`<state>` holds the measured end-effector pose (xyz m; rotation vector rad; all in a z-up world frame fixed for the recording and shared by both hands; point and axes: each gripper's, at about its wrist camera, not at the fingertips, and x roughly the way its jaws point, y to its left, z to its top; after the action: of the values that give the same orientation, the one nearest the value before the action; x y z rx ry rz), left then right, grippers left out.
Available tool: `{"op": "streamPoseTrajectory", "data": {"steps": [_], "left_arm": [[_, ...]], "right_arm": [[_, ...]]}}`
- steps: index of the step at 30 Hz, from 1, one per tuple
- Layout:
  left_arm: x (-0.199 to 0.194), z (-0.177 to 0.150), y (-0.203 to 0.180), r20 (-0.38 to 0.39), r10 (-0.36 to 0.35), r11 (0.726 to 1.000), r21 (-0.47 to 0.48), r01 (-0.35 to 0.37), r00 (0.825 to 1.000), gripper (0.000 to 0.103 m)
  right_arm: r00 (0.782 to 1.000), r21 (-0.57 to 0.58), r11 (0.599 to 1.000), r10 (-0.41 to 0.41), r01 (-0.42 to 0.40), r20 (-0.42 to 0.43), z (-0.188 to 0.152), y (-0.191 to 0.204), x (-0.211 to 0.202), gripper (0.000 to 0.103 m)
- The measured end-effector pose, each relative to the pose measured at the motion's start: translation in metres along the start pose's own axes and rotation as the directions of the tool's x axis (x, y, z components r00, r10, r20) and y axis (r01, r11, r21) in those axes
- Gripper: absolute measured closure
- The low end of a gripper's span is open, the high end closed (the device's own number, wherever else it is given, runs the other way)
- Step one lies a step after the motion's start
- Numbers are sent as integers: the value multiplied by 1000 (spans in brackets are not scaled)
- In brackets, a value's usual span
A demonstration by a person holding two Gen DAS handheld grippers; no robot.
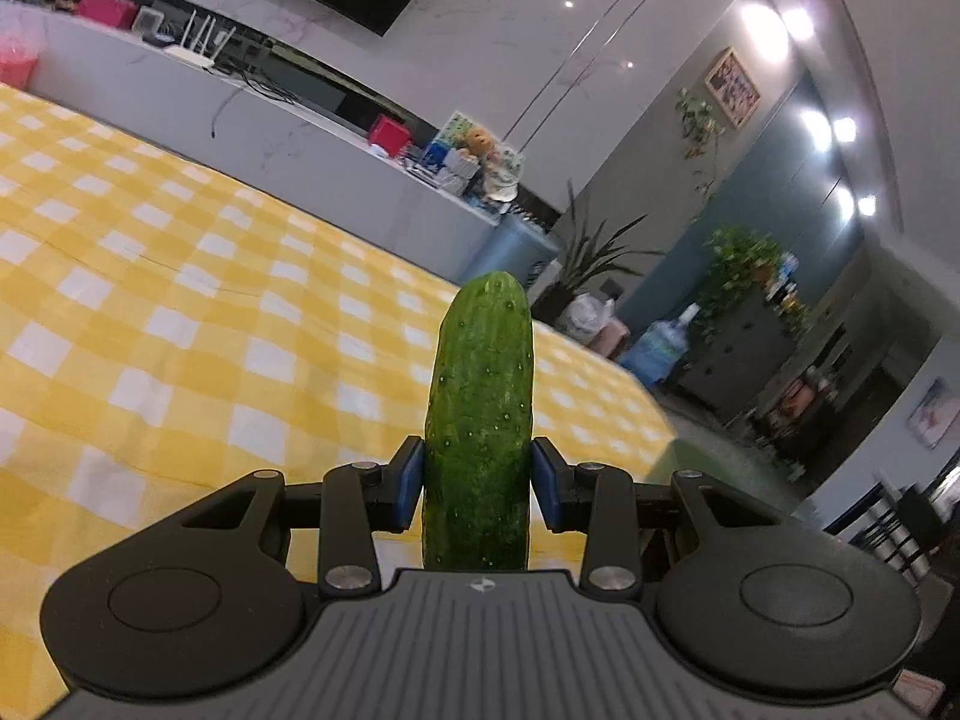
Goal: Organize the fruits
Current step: 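Carry the cucumber and tomato over the colander and open both tools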
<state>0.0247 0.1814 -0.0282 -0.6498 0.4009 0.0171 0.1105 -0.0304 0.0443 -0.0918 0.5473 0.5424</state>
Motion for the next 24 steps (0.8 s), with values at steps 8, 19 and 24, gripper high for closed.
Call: {"op": "streamPoseTrajectory", "data": {"steps": [8,19,24], "left_arm": [[-2,6,-43,-6,-119,993,1,119,993,61],[46,3,-93,-69,-254,967,-57,250,965,61],[78,-1,-112,-124,-271,962,-51,267,955,61]], "right_arm": [[990,239,970,-64,32,129,40,-76,-59,76],[981,523,841,-187,135,48,26,-216,-92,76],[996,605,793,-91,76,-6,18,-235,-75,76]]}}
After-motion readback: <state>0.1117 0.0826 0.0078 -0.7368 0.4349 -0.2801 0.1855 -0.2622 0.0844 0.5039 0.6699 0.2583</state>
